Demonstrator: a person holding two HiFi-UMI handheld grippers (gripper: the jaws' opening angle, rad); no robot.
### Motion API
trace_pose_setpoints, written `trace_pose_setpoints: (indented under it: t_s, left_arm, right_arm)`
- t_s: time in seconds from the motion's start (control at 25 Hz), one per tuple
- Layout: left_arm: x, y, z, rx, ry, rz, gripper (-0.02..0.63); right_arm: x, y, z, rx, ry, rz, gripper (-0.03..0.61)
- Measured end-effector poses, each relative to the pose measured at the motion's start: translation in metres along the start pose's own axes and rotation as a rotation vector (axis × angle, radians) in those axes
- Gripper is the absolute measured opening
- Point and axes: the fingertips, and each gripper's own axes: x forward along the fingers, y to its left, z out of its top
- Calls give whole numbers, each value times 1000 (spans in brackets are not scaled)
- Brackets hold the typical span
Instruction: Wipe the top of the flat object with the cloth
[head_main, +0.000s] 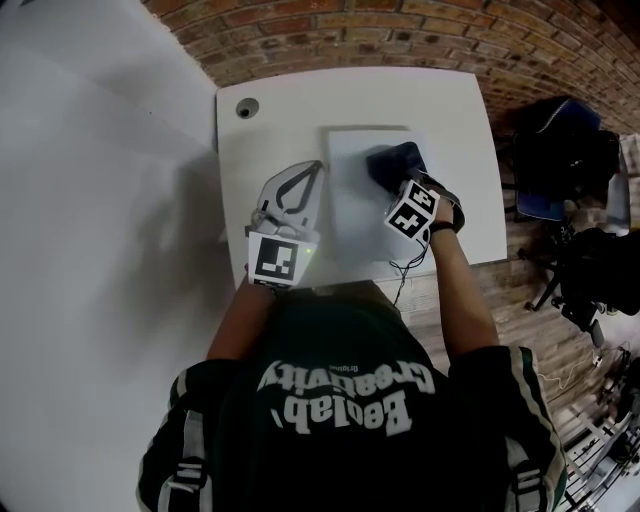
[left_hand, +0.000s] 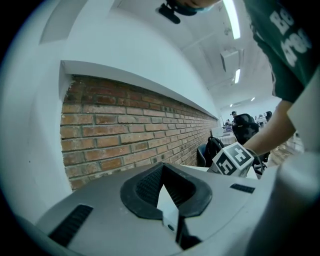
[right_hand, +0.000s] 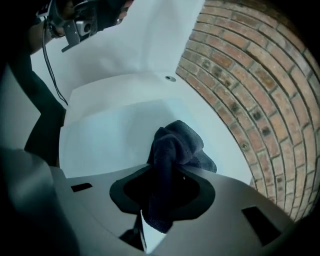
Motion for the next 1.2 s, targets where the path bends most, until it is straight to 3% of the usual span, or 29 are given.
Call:
trace_pose_setpoints:
  t_s: [0.16, 0.28, 0.4, 0.52, 0.76, 0.92, 1.08, 1.2]
  left_arm:
    - [3, -8, 2, 4, -1, -19, -5]
    - [2, -9, 3, 0, 0, -20, -5]
    - [2, -7, 0, -13, -2, -11, -5]
    - [0, -4, 0, -11, 3, -4, -5]
    - [-5, 0, 0, -2, 8, 10, -5]
    - [-7, 6, -1, -18, 14, 25, -5]
    - [-6, 7, -7, -6, 24, 20, -5]
    - [-3, 2, -9, -19, 22, 14, -5]
  right_arm:
    - [-7, -18, -44, 105, 39, -26, 83]
    - [-11, -23, -53, 155, 37, -36, 83]
    - [-22, -24, -34, 108, 15, -70, 84]
    - [-39, -9, 15, 56, -87, -64, 84]
    - [-31, 74, 88, -100, -184, 102, 84]
    - [-10, 102, 90, -149, -148, 125, 84]
    - [-10, 95, 86, -111, -155, 129, 84]
    - [-11, 80, 59, -82, -114, 101, 84]
